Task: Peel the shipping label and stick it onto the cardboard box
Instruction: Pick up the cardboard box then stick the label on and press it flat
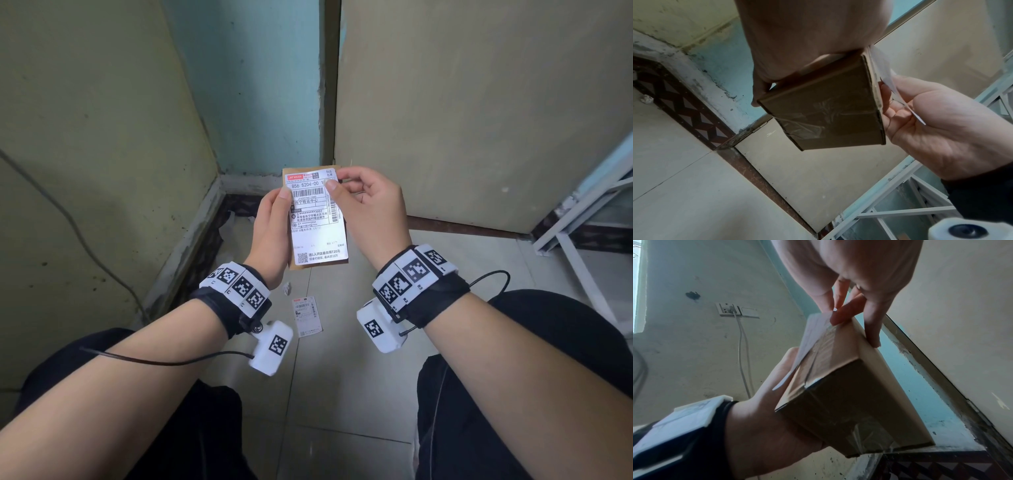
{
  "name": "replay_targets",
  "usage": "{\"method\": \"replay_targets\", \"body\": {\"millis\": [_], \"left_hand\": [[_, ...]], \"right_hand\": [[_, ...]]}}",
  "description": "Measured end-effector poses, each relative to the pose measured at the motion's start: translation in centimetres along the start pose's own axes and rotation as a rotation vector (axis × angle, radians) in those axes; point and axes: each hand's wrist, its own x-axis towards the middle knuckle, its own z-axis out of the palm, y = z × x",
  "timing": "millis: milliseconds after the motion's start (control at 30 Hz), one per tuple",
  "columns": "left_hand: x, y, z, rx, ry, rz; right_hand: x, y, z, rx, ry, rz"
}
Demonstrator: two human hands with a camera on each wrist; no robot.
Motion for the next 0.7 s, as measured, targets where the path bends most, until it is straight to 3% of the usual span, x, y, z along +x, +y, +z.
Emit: {"method": "replay_targets", "body": {"millis": [200, 467, 700], "left_hand": [[0.14, -0.16, -0.02, -0.019, 0.004, -0.020], [0.42, -0.30, -0.32, -0.078, -0.013, -0.150], [0.30, -0.34, -0.28, -0.058, -0.001, -0.127]], "right_hand": [[0.09, 0.21, 0.06, -0.004, 0.020, 0.001], [0.52, -0.04, -0.64, 0.035, 0.073, 0.095], [0.78, 0.17, -0.30, 0.066, 0.082, 0.143]]}}
